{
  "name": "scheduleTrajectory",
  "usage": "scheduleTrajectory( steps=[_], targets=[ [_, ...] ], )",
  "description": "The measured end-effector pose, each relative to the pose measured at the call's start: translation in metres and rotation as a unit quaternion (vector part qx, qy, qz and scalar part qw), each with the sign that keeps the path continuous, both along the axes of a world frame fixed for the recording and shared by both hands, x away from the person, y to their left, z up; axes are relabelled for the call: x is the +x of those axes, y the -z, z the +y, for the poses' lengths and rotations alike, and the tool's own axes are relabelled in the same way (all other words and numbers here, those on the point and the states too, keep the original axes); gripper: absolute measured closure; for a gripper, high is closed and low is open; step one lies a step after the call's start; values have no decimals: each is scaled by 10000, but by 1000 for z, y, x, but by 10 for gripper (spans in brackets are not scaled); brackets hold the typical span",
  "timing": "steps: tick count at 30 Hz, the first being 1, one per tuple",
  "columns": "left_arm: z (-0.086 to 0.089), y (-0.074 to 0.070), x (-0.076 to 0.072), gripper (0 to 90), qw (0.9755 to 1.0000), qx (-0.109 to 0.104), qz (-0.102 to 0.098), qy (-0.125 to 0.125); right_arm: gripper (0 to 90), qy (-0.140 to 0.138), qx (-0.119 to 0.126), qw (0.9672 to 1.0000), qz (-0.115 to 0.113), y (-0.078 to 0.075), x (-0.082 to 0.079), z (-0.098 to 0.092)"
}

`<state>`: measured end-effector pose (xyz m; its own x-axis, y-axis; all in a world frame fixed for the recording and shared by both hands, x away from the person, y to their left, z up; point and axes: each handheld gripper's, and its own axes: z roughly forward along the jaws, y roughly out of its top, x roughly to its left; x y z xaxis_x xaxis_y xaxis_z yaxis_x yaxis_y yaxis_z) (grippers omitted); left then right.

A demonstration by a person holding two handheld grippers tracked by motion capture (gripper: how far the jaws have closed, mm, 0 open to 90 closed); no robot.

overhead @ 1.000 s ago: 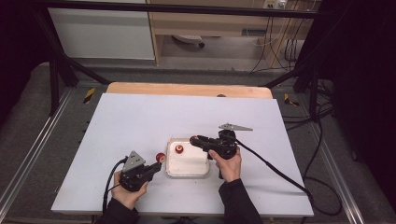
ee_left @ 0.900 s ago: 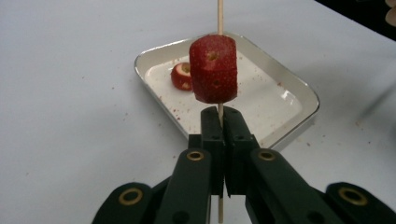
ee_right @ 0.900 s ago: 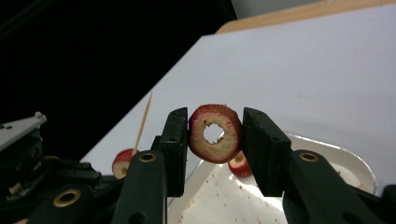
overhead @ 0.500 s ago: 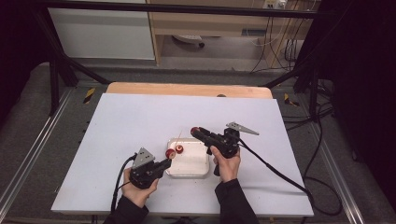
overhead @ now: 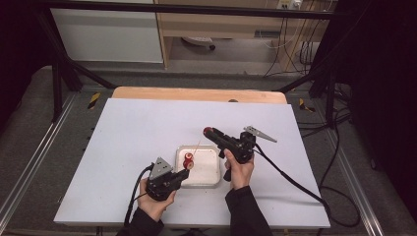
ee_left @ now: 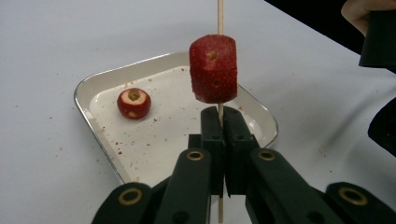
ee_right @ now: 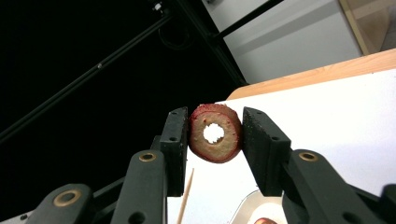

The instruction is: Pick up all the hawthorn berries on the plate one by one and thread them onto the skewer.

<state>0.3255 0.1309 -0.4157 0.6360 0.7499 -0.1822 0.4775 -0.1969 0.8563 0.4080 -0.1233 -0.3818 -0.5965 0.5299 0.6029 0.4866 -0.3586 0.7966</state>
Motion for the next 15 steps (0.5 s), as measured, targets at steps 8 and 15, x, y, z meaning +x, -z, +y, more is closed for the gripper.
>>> scheduleTrajectory(
  steps=[8, 15],
  targets=[
    [-7, -1, 1, 882, 10000, -77, 28, 19, 624, 45, 138, 9999, -18, 2, 0, 2],
    [-11, -3, 2, 882, 9999, -112, 31, 35, 624, 19, 189, 9998, -55, 4, 0, 4]
  ],
)
